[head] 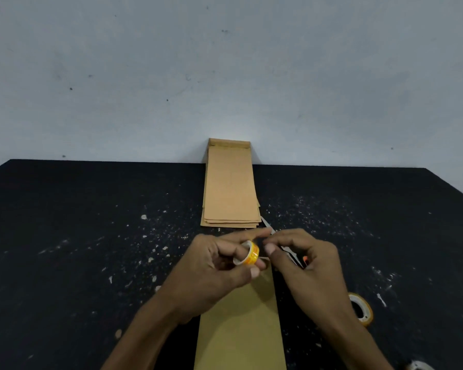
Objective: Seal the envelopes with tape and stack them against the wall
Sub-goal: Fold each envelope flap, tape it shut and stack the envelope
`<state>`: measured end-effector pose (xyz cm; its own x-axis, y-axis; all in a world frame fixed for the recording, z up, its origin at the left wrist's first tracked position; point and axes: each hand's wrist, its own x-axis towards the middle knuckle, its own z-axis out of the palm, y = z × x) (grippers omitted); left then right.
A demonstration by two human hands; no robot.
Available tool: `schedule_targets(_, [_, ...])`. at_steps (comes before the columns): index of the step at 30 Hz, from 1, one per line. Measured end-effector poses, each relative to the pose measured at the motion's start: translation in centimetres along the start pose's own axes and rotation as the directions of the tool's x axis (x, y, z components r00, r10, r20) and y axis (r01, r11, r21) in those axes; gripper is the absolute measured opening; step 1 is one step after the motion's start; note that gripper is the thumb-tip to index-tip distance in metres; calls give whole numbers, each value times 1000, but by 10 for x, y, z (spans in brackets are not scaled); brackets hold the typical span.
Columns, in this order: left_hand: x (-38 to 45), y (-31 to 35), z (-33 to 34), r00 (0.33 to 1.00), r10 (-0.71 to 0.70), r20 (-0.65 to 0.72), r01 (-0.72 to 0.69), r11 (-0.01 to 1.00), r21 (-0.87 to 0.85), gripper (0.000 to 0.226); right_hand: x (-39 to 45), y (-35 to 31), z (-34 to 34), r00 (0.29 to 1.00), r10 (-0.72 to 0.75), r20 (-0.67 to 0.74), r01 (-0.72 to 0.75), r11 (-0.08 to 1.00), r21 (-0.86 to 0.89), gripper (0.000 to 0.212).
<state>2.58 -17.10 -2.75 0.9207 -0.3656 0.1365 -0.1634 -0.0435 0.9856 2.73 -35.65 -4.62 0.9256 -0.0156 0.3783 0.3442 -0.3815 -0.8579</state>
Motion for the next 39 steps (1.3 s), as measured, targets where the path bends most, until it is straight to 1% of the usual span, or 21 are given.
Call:
schedule_targets(2, [-1, -1, 1, 999, 50, 12, -50, 998, 24, 12, 0, -10, -1, 995, 69, 75, -79, 988, 132, 15])
schedule_targets(4, [-2, -1, 2, 996, 81, 34, -83, 995, 52, 13, -1, -16, 0, 981, 132, 143, -162, 961, 223, 15])
schedule_targets(7, [-3, -1, 3, 994, 87, 64, -93, 990, 108, 13, -1, -17, 3, 959, 217, 182, -266, 911, 316, 19])
schedule_targets(10, [-3, -2, 4, 990, 108, 86, -122, 978, 170, 10, -2, -15, 5, 947, 269, 178, -318, 866, 386, 17])
schedule_targets(13, [-4, -3, 5, 987, 125, 105, -144, 971, 192, 8, -3, -14, 7, 935, 313, 166, -354, 810, 467, 16])
schedule_targets(16, [-2, -8, 8, 991, 117, 70, -127, 980, 154, 8, -3, -15, 8, 929, 320, 188, -371, 780, 504, 9])
schedule_targets(18, [-1, -10, 10, 993, 114, 20, -116, 988, 103, 14, -5, -18, 9, 925, 324, 196, -378, 760, 528, 7])
schedule_targets(20, [-1, -12, 12, 987, 157, -42, -149, 976, 159, 16, -6, -19, 11, 937, 309, 161, -347, 782, 518, 8])
schedule_targets(22, [-1, -13, 12, 968, 217, -129, -180, 951, 251, 6, -6, -16, 11, 958, 276, 81, -283, 850, 445, 8])
schedule_targets(23, [-1, -12, 12, 957, 244, -160, -195, 943, 269, 3, -5, -14, 11, 965, 259, 49, -255, 875, 412, 7])
schedule_targets(25, [-1, -10, 14, 939, 276, -206, -216, 939, 269, 19, -5, -13, 10, 975, 223, 20, -214, 898, 385, 5])
schedule_targets(26, [-2, -9, 15, 935, 273, -224, -216, 944, 250, 26, -5, -13, 9, 979, 205, 10, -193, 903, 384, 6])
schedule_targets(28, [-2, -5, 18, 944, 223, -242, -193, 971, 141, 33, -6, -13, 10, 985, 169, -25, -146, 908, 393, 10])
schedule_targets(30, [-2, -3, 20, 964, 144, -223, -146, 989, 8, 37, -6, -13, 12, 989, 134, -61, -100, 918, 385, 14])
schedule_targets(31, [-1, -3, 21, 969, 120, -215, -129, 991, -28, 38, -7, -13, 14, 989, 122, -79, -84, 923, 374, 15])
schedule_targets(33, [0, -4, 22, 970, 101, -221, -116, 992, -55, 35, -8, -14, 15, 988, 108, -110, -63, 933, 354, 15])
schedule_targets(36, [1, -7, 23, 971, 74, -227, -96, 991, -90, 18, -8, -15, 16, 989, 98, -111, -56, 943, 329, 6])
schedule_targets(37, [1, -8, 24, 973, 68, -222, -92, 991, -96, 16, -8, -16, 15, 989, 96, -111, -56, 946, 319, 6])
schedule_targets(39, [2, -10, 24, 970, 80, -229, -108, 987, -115, 19, -8, -16, 14, 989, 94, -111, -55, 948, 312, 7])
